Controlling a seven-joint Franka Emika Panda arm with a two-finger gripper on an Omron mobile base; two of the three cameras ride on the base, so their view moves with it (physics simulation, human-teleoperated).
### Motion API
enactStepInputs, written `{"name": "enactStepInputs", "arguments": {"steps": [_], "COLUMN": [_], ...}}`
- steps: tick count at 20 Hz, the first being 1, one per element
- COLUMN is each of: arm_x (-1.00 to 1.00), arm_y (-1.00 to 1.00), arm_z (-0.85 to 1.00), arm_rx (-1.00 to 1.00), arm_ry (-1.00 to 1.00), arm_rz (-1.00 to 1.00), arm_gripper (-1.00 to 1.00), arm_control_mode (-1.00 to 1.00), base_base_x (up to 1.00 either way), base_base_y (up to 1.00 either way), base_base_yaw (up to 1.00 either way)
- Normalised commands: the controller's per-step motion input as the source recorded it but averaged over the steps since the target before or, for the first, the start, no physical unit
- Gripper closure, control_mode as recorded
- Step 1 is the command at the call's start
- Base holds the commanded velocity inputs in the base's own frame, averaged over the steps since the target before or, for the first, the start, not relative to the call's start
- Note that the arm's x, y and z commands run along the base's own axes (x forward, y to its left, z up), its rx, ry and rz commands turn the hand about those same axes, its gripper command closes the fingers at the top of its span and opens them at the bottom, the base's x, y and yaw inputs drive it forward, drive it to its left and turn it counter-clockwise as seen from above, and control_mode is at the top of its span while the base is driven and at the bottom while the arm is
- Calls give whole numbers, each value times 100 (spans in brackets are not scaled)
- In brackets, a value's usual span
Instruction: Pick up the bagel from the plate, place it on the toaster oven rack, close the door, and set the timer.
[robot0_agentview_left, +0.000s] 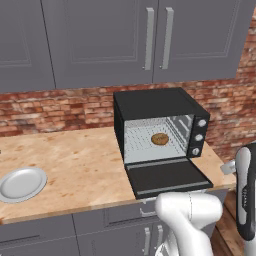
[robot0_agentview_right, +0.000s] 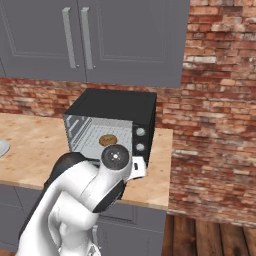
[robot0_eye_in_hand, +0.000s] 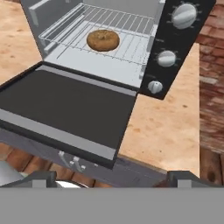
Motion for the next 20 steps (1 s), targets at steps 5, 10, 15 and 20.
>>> {"name": "enactStepInputs", "arguments": {"steps": [5, 10, 15, 20], "arm_x": [-17, 0, 0, -20], "arm_y": [-11, -1, -2, -14], "arm_z": [0, 3, 4, 0], "arm_rx": [12, 30, 36, 38], "arm_ry": [-2, 1, 7, 21], "arm_rz": [-7, -18, -16, -20], "arm_gripper": [-100, -100, -100, -100], "arm_control_mode": [-100, -100, -100, -100], "base_base_x": [0, 0, 0, 0], "base_base_y": [0, 0, 0, 0], "base_base_yaw": [0, 0, 0, 0]}}
